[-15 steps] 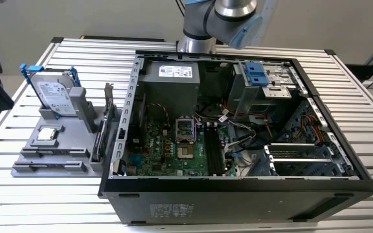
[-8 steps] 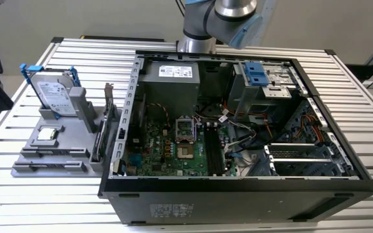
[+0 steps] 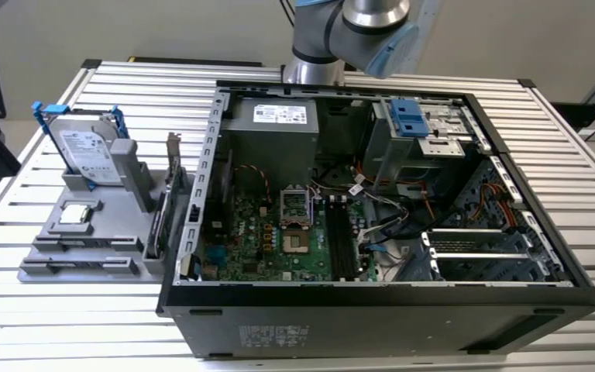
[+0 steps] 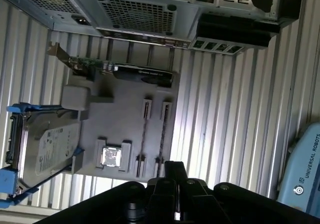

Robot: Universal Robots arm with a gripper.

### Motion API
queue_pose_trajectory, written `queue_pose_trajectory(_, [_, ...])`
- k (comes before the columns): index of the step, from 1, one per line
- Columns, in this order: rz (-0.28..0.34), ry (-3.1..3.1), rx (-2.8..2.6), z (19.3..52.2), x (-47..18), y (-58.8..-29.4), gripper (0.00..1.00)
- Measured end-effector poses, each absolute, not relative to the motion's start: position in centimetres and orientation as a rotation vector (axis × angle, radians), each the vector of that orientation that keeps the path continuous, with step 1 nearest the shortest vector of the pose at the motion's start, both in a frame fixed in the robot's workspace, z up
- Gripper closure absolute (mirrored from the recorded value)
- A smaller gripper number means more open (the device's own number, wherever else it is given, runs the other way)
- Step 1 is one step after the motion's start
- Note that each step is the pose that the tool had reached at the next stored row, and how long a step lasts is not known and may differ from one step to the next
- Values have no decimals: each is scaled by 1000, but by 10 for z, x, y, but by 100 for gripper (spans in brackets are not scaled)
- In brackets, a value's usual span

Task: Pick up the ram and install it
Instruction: 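Pick up the ram and move it above insertion slot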

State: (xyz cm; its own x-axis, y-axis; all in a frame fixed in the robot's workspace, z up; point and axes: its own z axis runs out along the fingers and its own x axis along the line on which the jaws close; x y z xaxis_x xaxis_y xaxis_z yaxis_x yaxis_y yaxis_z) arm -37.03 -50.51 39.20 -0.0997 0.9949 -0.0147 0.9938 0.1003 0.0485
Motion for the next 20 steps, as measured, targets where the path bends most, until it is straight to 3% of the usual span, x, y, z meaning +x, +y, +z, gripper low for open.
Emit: queue_pose_trajectory(20, [35,2126,2251,392,-371,-505,100])
